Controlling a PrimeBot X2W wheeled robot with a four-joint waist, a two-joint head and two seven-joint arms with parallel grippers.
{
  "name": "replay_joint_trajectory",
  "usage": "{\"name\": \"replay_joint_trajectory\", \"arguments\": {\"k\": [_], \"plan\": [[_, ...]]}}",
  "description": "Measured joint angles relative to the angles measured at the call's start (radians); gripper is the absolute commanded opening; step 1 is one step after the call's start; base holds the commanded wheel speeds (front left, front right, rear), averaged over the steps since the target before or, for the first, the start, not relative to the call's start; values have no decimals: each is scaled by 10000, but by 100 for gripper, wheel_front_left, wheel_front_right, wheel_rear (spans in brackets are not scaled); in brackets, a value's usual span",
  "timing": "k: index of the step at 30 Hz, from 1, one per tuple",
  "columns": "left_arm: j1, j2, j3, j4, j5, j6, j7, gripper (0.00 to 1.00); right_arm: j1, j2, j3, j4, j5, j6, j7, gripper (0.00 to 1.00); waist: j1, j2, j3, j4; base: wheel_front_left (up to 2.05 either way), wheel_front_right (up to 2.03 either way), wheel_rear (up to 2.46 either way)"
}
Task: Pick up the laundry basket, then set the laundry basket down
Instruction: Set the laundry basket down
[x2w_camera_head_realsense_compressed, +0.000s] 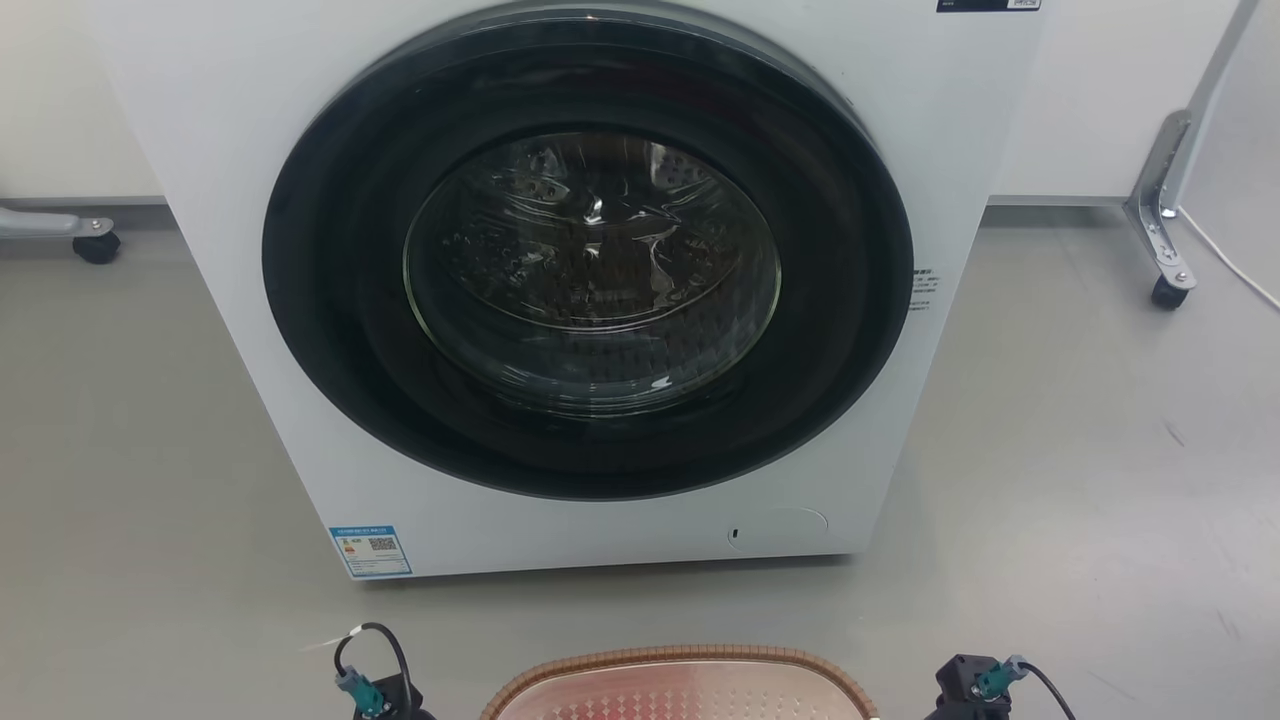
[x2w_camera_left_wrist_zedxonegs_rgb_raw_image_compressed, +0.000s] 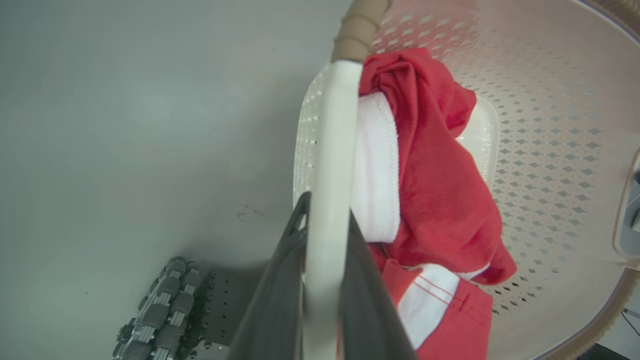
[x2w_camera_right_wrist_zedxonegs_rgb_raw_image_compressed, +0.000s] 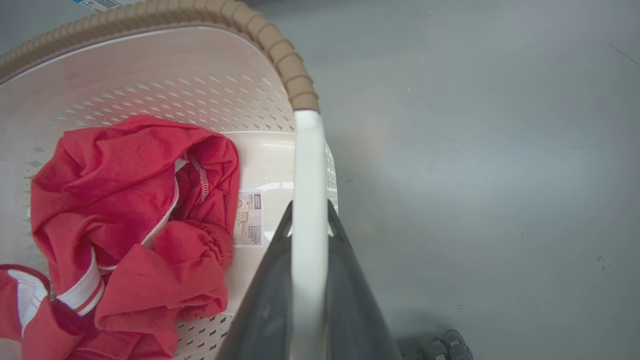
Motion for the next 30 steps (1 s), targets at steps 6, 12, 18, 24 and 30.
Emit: {"name": "replay_joint_trajectory", "arguments": {"k": [6, 12, 18, 24, 30], "plan": [[-7, 2, 2, 13, -42, 0, -163, 0, -57, 0, 65, 4, 0, 2, -96, 0, 0, 0, 118, -37, 0, 0, 0], [-58, -2, 4, 8, -46, 0, -339, 0, -204, 2, 44, 75, 58, 12, -316, 0, 0, 0, 341, -97, 0, 0, 0], [-73, -12, 27, 4, -119, 0, -497, 0, -275, 8, 46, 102, 59, 13, -502, 0, 0, 0, 654, -157, 0, 0, 0], [-477, -8, 69, -44, -119, 0, -725, 0, -667, 8, 25, 98, 58, -2, -836, 0, 1, 0, 1173, -222, 0, 0, 0], [-824, 38, 86, -138, -115, 0, -968, 0, -1069, 4, 12, 81, 56, -15, -1156, 0, 1, 0, 1861, -275, 0, 0, 0]]}}
